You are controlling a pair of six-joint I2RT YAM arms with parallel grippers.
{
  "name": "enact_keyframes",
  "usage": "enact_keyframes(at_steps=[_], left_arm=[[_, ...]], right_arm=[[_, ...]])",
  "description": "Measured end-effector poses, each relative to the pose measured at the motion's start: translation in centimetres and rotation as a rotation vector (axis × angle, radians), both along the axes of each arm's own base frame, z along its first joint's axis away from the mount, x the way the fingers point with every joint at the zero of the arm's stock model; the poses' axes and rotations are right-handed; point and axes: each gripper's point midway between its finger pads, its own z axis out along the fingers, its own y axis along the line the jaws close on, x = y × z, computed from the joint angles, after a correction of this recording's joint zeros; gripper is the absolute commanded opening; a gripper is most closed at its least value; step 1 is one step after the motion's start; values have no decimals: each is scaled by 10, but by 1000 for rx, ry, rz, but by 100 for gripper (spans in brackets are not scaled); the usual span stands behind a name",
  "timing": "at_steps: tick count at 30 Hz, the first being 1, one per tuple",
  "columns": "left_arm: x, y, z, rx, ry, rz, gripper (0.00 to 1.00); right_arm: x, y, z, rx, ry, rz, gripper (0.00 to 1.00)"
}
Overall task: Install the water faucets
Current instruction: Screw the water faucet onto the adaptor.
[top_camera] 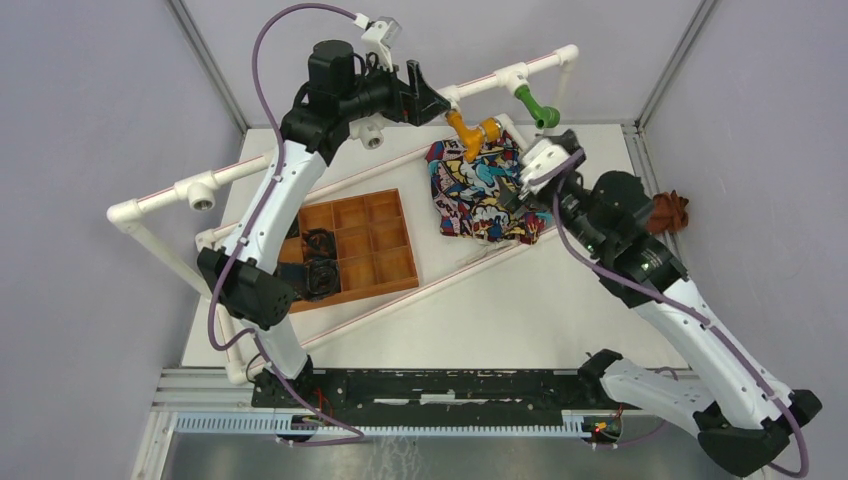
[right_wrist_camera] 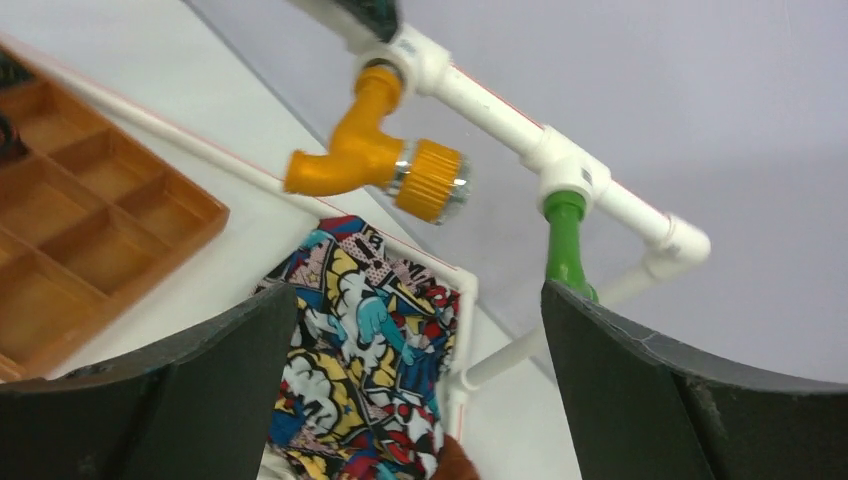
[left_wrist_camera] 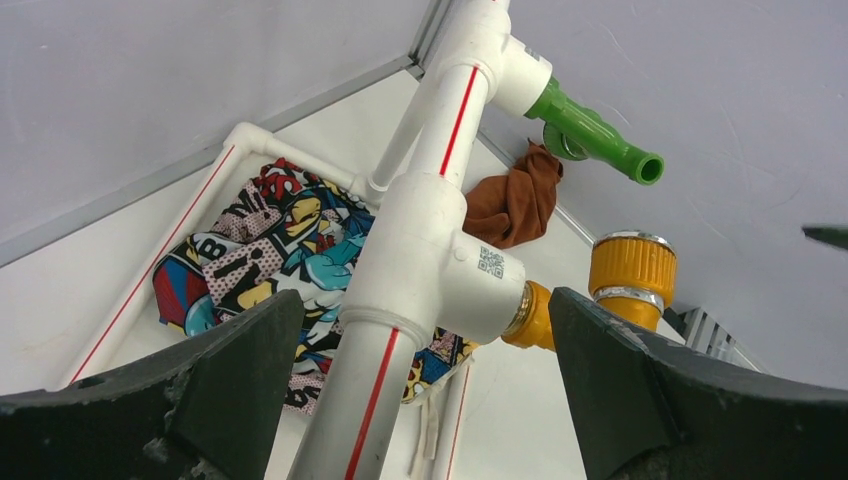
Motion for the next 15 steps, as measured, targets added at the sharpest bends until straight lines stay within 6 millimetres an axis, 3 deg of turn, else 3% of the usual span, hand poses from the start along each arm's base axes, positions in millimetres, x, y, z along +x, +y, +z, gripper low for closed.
enact_keyframes(at_steps=[6,11,15], left_arm=[[1,0,0,7,15,6,100],[2,-1,-1,-2,40,9,100],[2,0,-1,-20,62,13,100]], right_arm=[[-13,31,-27,-400,-222,16,98],[-10,41,-55,-708,-432,-31,98],[-1,49,-54,-901,-583,-93,98]])
